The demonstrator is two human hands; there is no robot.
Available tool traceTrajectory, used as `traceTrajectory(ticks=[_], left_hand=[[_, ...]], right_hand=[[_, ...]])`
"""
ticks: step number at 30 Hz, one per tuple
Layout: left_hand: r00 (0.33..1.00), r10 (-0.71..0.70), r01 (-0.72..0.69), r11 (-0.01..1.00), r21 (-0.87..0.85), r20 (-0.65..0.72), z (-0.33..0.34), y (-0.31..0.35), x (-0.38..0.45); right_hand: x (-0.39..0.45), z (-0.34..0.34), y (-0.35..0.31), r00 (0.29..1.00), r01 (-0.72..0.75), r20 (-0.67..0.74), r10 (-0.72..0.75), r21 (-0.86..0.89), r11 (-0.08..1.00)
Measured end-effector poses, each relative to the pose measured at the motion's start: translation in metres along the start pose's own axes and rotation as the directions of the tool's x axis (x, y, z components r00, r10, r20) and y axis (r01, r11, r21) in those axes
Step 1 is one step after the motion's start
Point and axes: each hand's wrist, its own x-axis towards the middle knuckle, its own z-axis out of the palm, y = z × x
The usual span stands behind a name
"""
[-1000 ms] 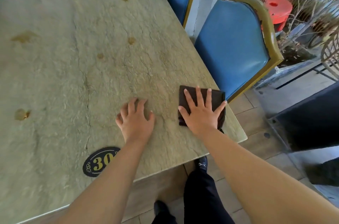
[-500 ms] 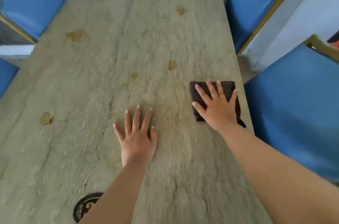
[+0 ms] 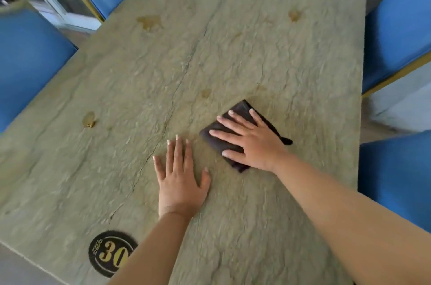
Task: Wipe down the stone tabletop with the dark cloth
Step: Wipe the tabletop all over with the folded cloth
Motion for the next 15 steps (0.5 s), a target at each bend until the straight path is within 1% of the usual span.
traceTrajectory(ticks=[1,2,3,4,5,6,7,8,9,11,12,13,14,15], left_hand=[[1.0,0.004,-0.004,1.0,0.009,0.005,0.0,0.001,0.001],[1.0,0.008,-0.008,1.0,0.017,0.012,0.0,0.001,0.001],[1.0,0.009,-0.01,1.0,0.022,0.016,0.0,0.001,0.001],[1.0,0.011,-0.011,1.0,0.023,0.017,-0.001,0.001,0.001],[1.0,0.012,-0.012,1.0,0.022,0.015,-0.001,0.001,0.001],[1.0,0.013,-0.013,1.0,0.019,0.011,-0.001,0.001,0.001],[1.0,0.014,-0.014,1.0,0.013,0.007,-0.001,0.002,0.001],[1.0,0.015,-0.015,1.0,-0.002,0.002,-0.001,0.002,0.001],[1.0,0.015,-0.015,1.0,-0.026,-0.005,-0.001,0.001,0.001],[1.0,0.01,-0.012,0.996,-0.086,-0.027,-0.001,0.0,0.0],[0.999,0.002,-0.008,0.993,-0.121,-0.042,0.0,-0.002,0.0],[0.998,-0.006,-0.002,0.988,-0.156,-0.056,0.0,-0.003,0.0],[0.998,-0.014,0.002,0.983,-0.182,-0.066,0.0,-0.003,0.0],[0.997,-0.018,0.003,0.981,-0.196,-0.074,0.001,-0.004,0.001]], right_hand=[[0.008,-0.001,0.018,0.99,-0.138,-0.01,0.138,0.005,0.99],[0.019,-0.003,0.033,0.945,-0.325,-0.016,0.326,0.026,0.945],[0.033,-0.005,0.042,0.86,-0.509,-0.018,0.51,0.049,0.859],[0.05,-0.005,0.045,0.756,-0.653,-0.012,0.655,0.068,0.754],[0.067,-0.006,0.043,0.661,-0.748,0.008,0.75,0.081,0.658],[0.085,-0.008,0.037,0.601,-0.797,0.033,0.799,0.092,0.596],[0.101,-0.009,0.028,0.591,-0.805,0.053,0.805,0.101,0.585],[0.116,-0.01,0.017,0.632,-0.774,0.063,0.773,0.101,0.625],[0.128,-0.01,0.003,0.705,-0.709,0.063,0.707,0.09,0.699],[0.137,-0.008,-0.026,0.858,-0.513,0.058,0.51,0.056,0.857],[0.133,-0.005,-0.038,0.918,-0.395,0.058,0.393,0.045,0.917],[0.125,-0.003,-0.046,0.966,-0.257,0.05,0.255,0.034,0.966],[0.112,0.0,-0.046,0.994,-0.099,0.039,0.098,0.015,0.995],[0.1,0.0,-0.039,0.998,0.054,0.031,-0.054,-0.006,0.999]])
